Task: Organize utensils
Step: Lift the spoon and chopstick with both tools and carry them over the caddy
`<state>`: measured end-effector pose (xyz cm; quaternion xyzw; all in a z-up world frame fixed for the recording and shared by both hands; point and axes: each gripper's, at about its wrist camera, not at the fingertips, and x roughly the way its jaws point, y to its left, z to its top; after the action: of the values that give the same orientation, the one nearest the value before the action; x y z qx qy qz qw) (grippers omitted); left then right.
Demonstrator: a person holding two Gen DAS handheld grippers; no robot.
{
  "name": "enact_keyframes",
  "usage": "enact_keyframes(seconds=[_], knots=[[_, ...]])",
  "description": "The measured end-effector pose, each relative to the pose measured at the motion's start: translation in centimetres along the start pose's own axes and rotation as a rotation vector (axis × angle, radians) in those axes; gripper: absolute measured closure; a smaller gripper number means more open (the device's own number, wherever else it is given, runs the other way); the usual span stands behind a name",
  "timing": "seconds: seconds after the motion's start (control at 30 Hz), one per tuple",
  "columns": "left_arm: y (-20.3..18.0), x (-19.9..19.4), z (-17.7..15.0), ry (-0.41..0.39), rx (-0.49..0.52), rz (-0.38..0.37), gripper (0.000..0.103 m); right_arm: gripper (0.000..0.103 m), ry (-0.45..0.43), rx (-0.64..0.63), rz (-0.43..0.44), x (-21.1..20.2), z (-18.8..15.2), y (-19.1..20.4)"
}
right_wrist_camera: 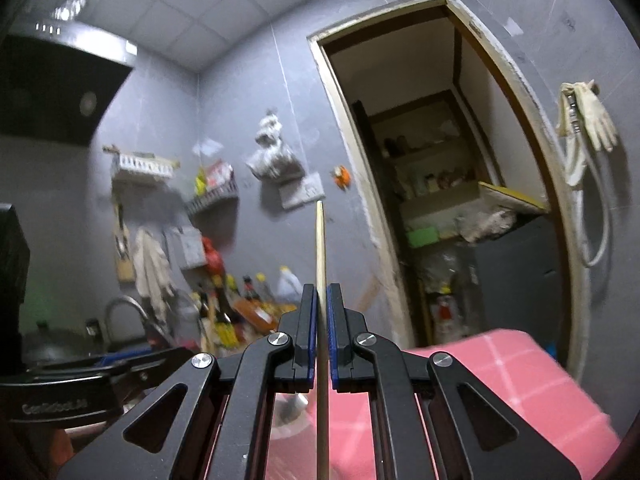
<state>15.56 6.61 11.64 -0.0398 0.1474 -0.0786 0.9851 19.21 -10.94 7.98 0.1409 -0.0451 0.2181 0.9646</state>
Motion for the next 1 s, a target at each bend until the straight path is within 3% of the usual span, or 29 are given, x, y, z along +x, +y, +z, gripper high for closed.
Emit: enact_keyframes(seconds=[0.23,0.47,0.77,1.0], knots=[[4.4,0.2,4.0,-0.057,-0.04,0.065,0.065,0.1,-0.048,0.088,0.079,3.8,0.3,0.6],[8.0,1.5,5.7,-0.093,-0.088,0.111,0.065,0.1,-0.041,0.136,0.123,6.5,-0.7,0.3],[10.0,4.4,4.3,-0.089,-0.113,0.176,0.065,0.1,-0.02,0.185,0.142,7.7,-2.4,-0.6],[10.3,5.4,2.9,-0.091,-0.12,0.186,0.065,0.1,-0.023,0.125,0.072,8.1,-3.1,0.6]])
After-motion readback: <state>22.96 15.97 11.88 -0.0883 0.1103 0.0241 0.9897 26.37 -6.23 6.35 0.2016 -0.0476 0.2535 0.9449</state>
